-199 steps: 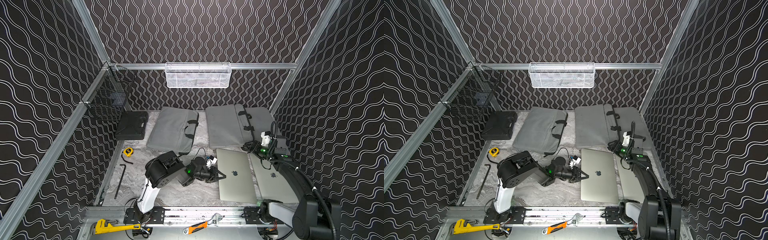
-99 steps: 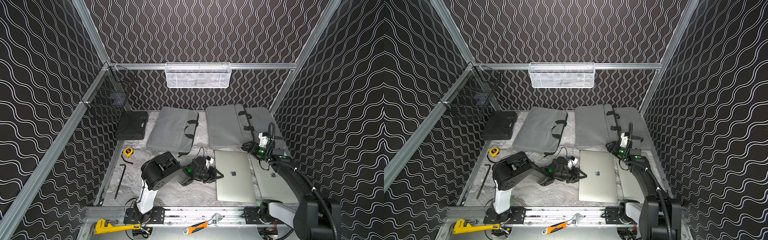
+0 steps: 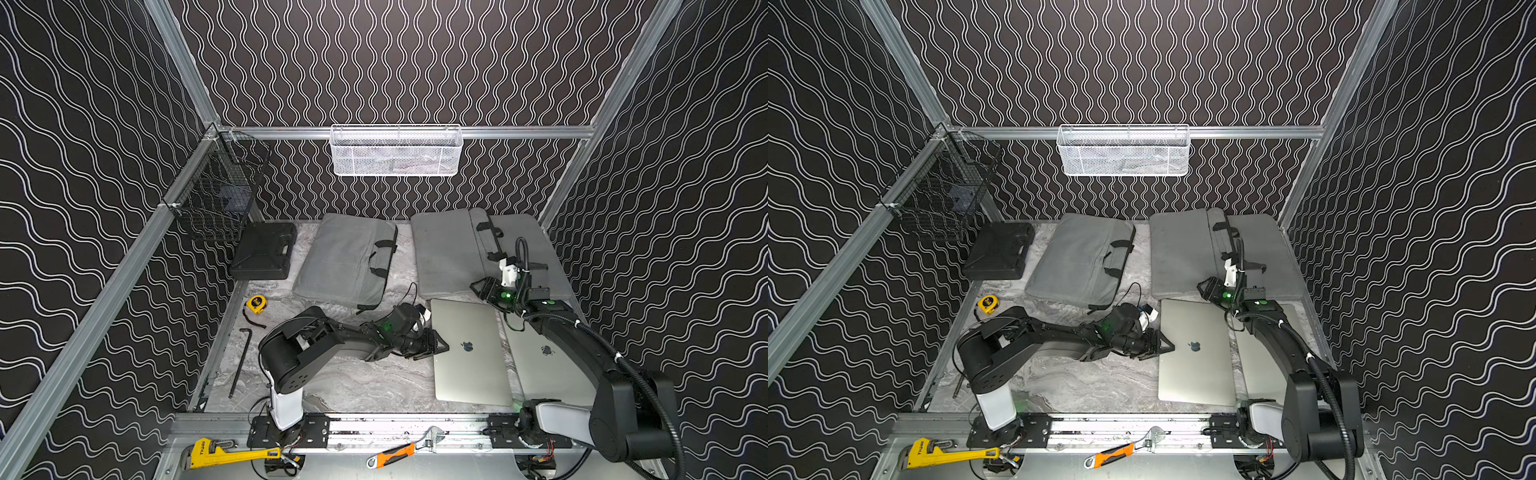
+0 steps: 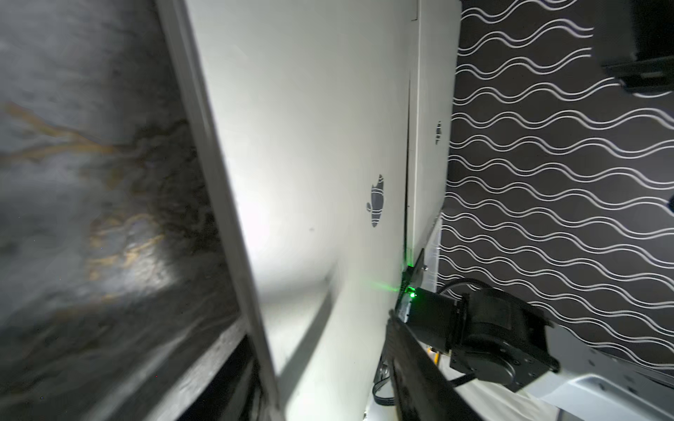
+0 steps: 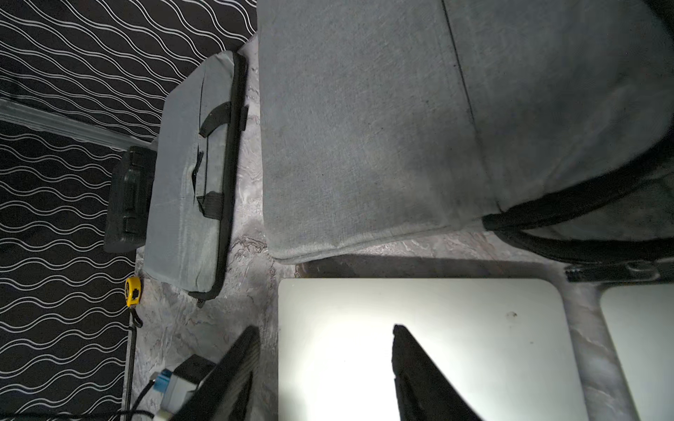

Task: Open the zippered laptop bag and take out the laptop
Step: Place the laptop at the center of the board.

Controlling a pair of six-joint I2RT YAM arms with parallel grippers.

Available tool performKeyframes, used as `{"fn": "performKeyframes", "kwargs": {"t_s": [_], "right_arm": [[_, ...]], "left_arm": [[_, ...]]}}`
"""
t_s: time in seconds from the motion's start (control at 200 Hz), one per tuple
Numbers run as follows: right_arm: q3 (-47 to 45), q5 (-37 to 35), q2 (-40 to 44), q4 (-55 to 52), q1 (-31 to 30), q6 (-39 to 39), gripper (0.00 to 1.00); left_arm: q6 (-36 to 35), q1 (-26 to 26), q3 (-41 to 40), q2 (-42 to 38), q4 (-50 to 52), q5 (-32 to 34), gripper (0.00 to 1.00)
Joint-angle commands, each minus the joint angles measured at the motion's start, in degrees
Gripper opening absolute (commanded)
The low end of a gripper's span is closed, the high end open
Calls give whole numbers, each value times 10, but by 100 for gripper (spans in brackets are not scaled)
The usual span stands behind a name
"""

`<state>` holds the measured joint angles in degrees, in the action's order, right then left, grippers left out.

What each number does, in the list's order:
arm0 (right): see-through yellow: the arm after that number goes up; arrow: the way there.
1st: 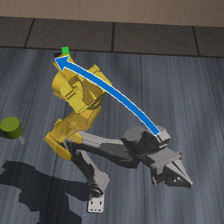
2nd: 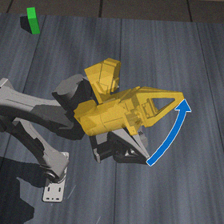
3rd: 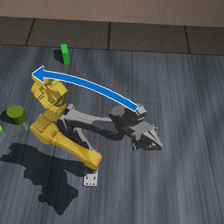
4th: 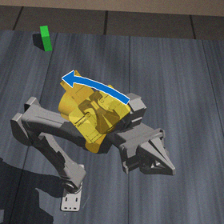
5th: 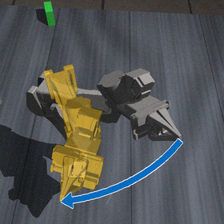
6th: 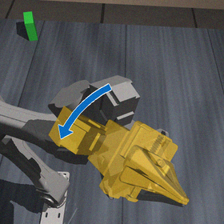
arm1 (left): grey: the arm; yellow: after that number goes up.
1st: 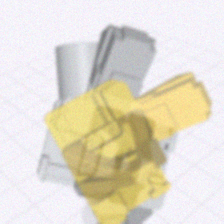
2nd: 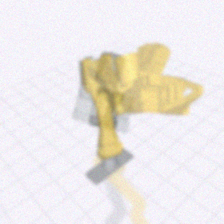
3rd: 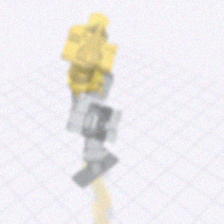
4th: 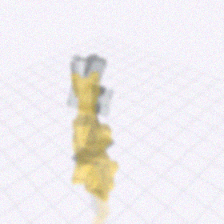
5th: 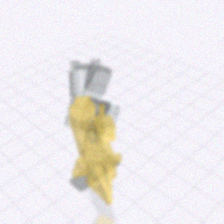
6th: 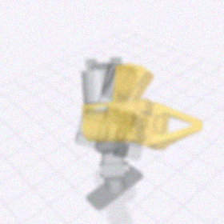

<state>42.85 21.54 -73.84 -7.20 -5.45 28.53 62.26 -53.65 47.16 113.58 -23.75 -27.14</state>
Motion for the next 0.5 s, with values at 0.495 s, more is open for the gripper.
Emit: {"fn": "performKeyframes", "kwargs": {"t_s": [0.495], "right_arm": [[35,-39,-72,82,-73,34,59]], "left_arm": [[-259,2,104,-91,374,162,66]]}}
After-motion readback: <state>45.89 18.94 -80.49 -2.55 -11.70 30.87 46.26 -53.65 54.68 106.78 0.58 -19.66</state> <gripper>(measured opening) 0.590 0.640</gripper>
